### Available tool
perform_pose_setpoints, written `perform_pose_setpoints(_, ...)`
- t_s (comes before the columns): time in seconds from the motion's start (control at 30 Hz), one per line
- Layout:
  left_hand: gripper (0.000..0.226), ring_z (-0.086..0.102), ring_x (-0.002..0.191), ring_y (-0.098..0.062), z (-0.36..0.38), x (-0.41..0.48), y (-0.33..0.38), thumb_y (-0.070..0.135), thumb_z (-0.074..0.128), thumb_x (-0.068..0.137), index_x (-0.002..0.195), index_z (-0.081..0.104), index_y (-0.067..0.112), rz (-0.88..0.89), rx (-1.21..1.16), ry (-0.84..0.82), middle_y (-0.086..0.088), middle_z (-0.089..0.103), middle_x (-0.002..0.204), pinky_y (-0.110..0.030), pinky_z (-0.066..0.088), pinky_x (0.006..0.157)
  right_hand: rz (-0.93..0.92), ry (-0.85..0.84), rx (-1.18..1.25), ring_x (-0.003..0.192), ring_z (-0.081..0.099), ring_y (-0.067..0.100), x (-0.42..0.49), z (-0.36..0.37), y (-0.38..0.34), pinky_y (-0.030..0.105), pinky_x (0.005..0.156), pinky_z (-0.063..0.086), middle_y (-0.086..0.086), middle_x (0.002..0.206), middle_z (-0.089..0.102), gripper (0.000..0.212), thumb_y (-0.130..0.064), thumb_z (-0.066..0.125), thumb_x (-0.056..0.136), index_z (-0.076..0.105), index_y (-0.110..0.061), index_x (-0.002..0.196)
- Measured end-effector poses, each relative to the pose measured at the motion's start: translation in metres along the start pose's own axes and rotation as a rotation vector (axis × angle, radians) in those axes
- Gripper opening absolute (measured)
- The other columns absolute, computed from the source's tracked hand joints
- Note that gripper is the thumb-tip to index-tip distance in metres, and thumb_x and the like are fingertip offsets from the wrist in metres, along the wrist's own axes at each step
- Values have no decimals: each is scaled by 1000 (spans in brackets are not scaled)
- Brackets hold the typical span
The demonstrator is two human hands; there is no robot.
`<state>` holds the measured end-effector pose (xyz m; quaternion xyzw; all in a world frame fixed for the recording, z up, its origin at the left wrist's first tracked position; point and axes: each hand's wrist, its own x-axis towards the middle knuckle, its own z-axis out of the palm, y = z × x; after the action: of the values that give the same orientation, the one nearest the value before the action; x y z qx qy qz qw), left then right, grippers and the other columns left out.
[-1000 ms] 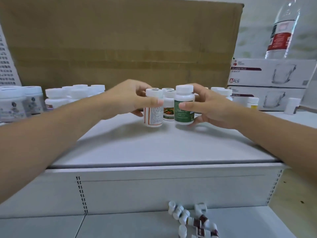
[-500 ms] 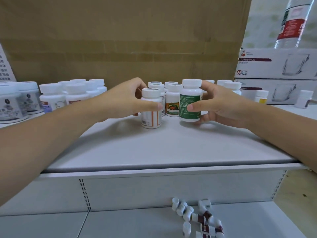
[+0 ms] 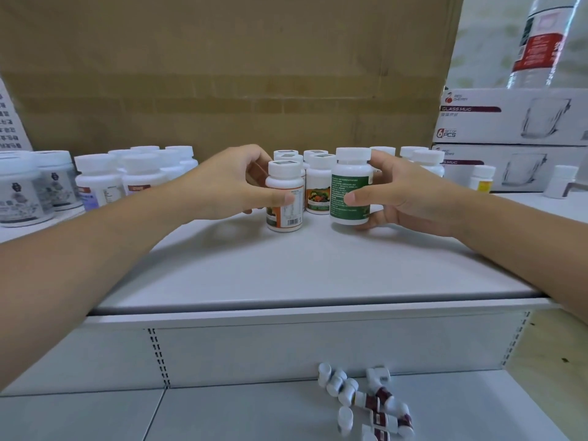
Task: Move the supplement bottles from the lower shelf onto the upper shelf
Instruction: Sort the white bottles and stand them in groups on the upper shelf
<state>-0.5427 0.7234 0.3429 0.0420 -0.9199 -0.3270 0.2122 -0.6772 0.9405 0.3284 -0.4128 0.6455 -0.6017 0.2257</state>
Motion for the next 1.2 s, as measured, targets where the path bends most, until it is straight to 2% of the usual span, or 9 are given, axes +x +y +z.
perform_pose_setpoints(0.17, 33, 68, 86, -13, -2, -3, -1, 13, 76, 80, 106, 56, 19, -26, -37, -87, 4, 71, 99, -44, 58, 82, -1, -6, 4, 101, 70, 28, -1, 0, -1, 42, 71, 58, 10, 115, 70, 55, 5, 68, 79, 55, -21, 126)
perform_pose_setpoints(0.4, 31, 61, 77, -13, 6, 3, -5, 22, 74, 79, 102, 53, 23, -52, 22, -21, 3, 67, 96, -44, 58, 74, -9, -1, -30, 101, 70, 28, -1, 0, -1, 45, 72, 59, 12, 118, 68, 57, 1, 71, 76, 55, -21, 125)
perform_pose_setpoints(0.53, 38, 62, 84, -7, 9, 5, -8, 30, 77, 79, 107, 52, 24, -23, 111, -16, 9, 65, 100, -31, 53, 69, -17, 17, -69, 101, 70, 27, -2, -2, -5, 44, 72, 59, 11, 117, 68, 60, -3, 74, 71, 55, -21, 125)
perform_pose_setpoints(0.67, 42, 63, 83, -12, 10, 6, -8, 44, 79, 74, 102, 54, 25, -54, 168, 14, 8, 66, 94, -36, 55, 74, -61, 83, -162, 101, 71, 23, -3, -1, -12, 39, 76, 60, 6, 113, 71, 51, -1, 73, 78, 55, -18, 123)
perform_pose_setpoints(0.8, 43, 55, 70, -18, 2, 1, 0, 59, 67, 78, 85, 58, 18, -57, 474, -93, 1, 63, 77, -33, 44, 64, -123, 186, -357, 96, 70, 20, -5, -7, -32, 29, 75, 57, 4, 109, 68, 49, -10, 80, 75, 56, -17, 117)
perform_pose_setpoints(0.87, 42, 53, 66, -17, -8, -8, 7, 59, 65, 80, 76, 60, 18, -18, 587, -156, 1, 62, 71, -31, 41, 60, -133, 208, -458, 96, 70, 20, -10, -12, -43, 33, 80, 58, 6, 111, 66, 53, -12, 82, 73, 54, -18, 117)
perform_pose_setpoints(0.93, 33, 55, 65, -15, -15, -17, 12, 53, 69, 80, 73, 62, 21, 102, 542, -166, 6, 62, 69, -32, 44, 61, -177, 213, -627, 92, 67, 16, -16, -19, -51, 30, 82, 56, 6, 112, 65, 62, -12, 83, 73, 47, -24, 123)
perform_pose_setpoints(1.07, 27, 64, 79, -9, 0, -27, 27, 55, 66, 78, 87, 66, 29, 382, 288, -206, 9, 68, 84, -31, 54, 72, -168, 169, -855, 86, 65, 16, -22, -35, -51, 31, 78, 53, 3, 106, 66, 64, -18, 85, 71, 45, -35, 118)
perform_pose_setpoints(1.2, 43, 51, 102, 6, 31, -23, 41, 56, 56, 88, 123, 56, 32, 360, 454, -354, 25, 55, 111, -10, 42, 83, -135, 156, -999, 96, 62, 15, -22, -45, -43, 26, 78, 48, -4, 104, 65, 62, -25, 86, 69, 47, -33, 116)
